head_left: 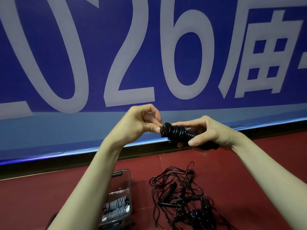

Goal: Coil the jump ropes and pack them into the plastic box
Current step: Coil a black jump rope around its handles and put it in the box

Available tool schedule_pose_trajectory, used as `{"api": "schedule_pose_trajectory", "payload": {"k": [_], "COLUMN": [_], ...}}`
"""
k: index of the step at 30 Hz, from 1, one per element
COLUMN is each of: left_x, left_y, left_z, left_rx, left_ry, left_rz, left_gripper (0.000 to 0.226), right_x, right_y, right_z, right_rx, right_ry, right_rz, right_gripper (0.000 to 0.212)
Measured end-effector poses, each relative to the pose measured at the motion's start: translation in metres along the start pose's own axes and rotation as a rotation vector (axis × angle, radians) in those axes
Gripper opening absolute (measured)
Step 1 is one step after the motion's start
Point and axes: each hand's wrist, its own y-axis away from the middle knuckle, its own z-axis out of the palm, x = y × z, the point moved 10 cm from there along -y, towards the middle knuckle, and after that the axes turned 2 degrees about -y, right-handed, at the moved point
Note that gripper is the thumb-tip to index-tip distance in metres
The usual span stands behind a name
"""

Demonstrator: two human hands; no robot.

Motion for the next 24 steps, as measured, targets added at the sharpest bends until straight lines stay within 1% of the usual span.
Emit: {"api": "schedule_pose_trajectory", "payload": {"k": [6,10,13,15,17,21,24], "left_x": [-0.004,-0.016,-0.021,-0.021,-0.019,-0.014,-0.013], "left_y": [0.006,0.01,0.01,0.01,0.009,0.006,0.004], "left_z": [0.015,0.017,0.017,0.016,0.016,0.017,0.014], "left_rx": [-0.107,-0.055,-0.048,-0.066,-0.097,-0.15,-0.123], "left_ry": [0.037,0.179,0.21,0.198,0.137,0.028,0.007], "left_rz": [-0.005,-0.052,-0.077,-0.095,-0.116,-0.093,-0.086], "left_gripper": [0.022,0.015,0.018,0.014,0.007,0.023,0.023], "right_x": [0.0,-0.008,-0.015,-0.015,-0.014,-0.014,-0.015], "right_y": [0.007,0.008,0.008,0.009,0.009,0.01,0.01], "right_z": [0.004,0.006,0.007,0.006,0.005,0.006,0.005], "right_rx": [-0.029,-0.017,-0.009,0.007,0.029,0.038,0.058], "right_ry": [0.129,0.174,0.199,0.21,0.25,0.361,0.364], "right_rz": [0.063,0.06,0.054,0.064,0.075,0.099,0.105], "right_gripper": [0.064,0.063,0.061,0.061,0.06,0.06,0.059]}}
